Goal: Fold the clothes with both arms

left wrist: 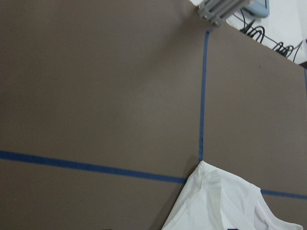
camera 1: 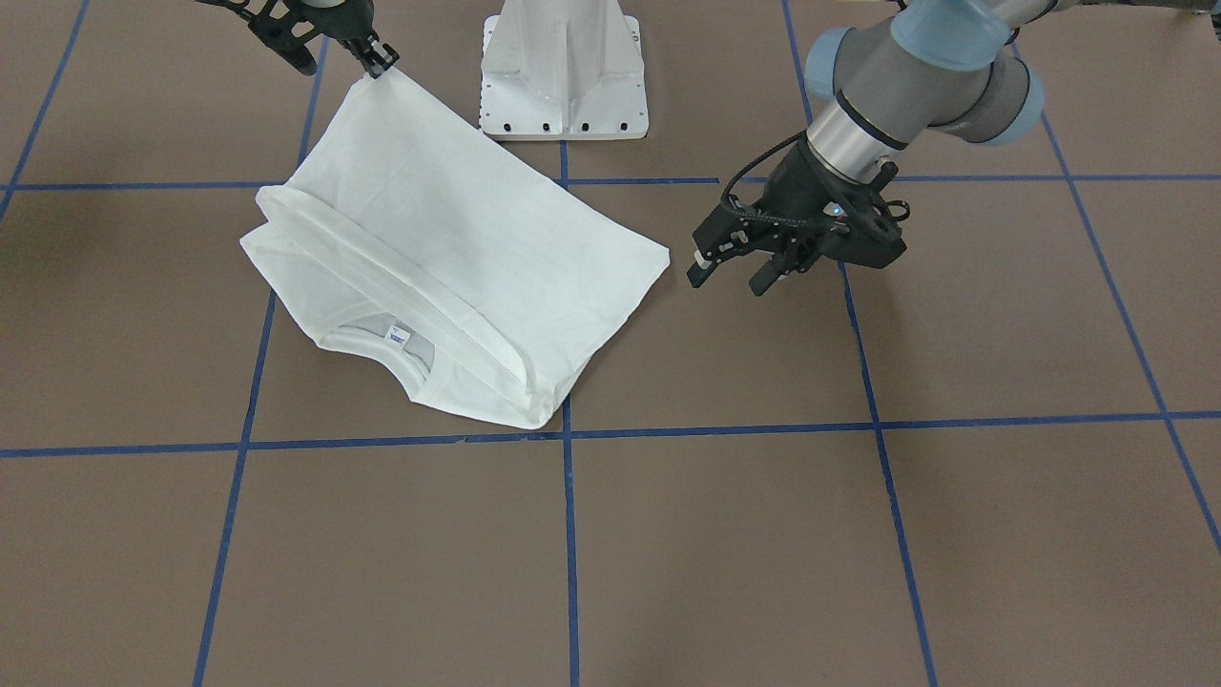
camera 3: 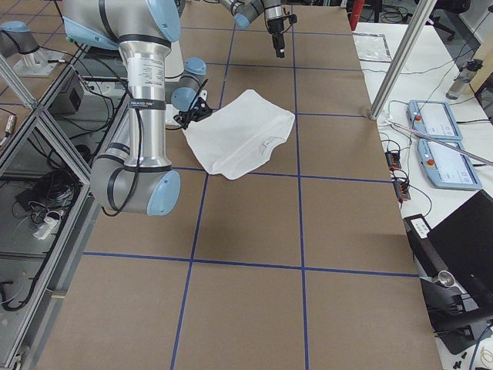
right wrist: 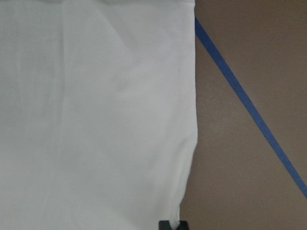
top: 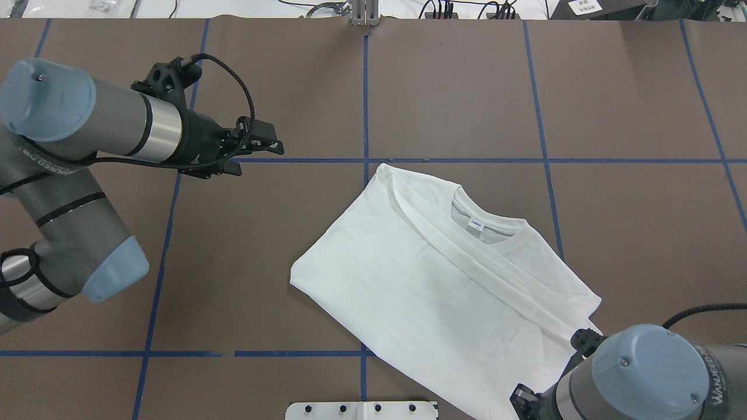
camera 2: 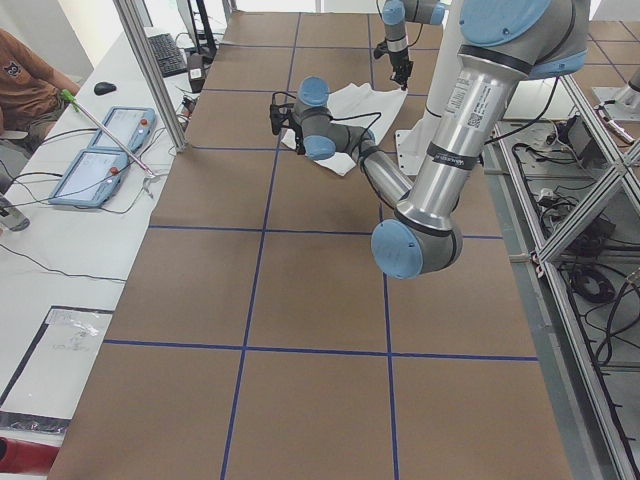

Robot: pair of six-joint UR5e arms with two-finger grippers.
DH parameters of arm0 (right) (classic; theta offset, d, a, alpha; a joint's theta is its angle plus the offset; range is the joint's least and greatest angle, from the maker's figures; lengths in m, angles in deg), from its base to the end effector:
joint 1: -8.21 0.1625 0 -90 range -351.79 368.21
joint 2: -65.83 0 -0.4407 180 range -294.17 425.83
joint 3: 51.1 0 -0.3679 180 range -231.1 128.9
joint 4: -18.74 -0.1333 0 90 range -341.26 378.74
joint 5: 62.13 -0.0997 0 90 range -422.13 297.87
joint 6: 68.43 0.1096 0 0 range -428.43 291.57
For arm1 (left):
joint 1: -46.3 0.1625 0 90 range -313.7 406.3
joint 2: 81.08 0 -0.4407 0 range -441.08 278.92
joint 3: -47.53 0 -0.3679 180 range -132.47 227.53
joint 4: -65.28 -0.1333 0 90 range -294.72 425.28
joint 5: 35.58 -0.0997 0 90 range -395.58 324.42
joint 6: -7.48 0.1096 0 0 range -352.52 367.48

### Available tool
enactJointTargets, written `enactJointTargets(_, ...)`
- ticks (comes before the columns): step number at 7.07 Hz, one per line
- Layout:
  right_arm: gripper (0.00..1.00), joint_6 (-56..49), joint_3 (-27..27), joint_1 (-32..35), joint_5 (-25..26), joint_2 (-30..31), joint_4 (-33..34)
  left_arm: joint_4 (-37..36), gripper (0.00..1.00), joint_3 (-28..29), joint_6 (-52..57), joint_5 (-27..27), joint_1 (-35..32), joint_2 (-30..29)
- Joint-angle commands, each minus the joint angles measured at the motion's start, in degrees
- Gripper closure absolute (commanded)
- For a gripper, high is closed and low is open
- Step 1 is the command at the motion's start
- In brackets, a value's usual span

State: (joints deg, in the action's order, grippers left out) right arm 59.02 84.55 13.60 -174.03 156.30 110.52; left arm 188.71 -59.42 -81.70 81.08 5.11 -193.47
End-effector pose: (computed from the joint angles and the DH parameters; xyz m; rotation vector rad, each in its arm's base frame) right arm -0.3876 -0.1294 0.3476 -0.5634 -0.6267 0.5590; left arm 0.3777 -0.4423 0.2705 0.0726 1.3070 -0.3064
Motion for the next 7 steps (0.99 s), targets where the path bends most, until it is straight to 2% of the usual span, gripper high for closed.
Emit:
enactJointTargets(1, 0.00, 4.1, 4.2, 5.3, -0.7, -0.6, 0.0, -3.1, 0.01, -4.0, -8.8, 0.4, 6.9, 2.4)
enactJointTargets(2, 0.00, 2.9, 1.6, 15.4, 0.0, -4.6, -0.2, -4.8, 0.09, -3.2, -12.5, 0.1, 12.1, 1.8)
enactJointTargets(3, 0.00, -2.8, -8.0, 24.8, 0.5, -15.0, -0.5, -5.0, 0.10, -0.3, -13.2, -2.0, 13.8, 1.2)
enactJointTargets(4, 0.00, -8.4, -16.8, 28.5, 2.6, -21.2, -0.6, -5.0, 0.12, 2.9, -13.6, -4.5, 15.1, 0.5)
enactJointTargets(5, 0.00, -14.9, -18.0, 30.4, 6.7, -22.0, -1.1, -5.0, 0.14, 4.1, -13.5, -4.9, 16.0, -0.5)
enactJointTargets(6, 0.00, -22.1, -18.8, 33.0, 7.0, -21.9, -0.9, -4.9, 0.17, 5.7, -13.5, -6.6, 17.9, -0.7)
enactJointTargets(7, 0.00, -22.9, -20.8, 33.3, 7.1, -21.9, -1.0, -4.8, 0.20, 7.6, -13.5, -6.9, 18.6, -1.4)
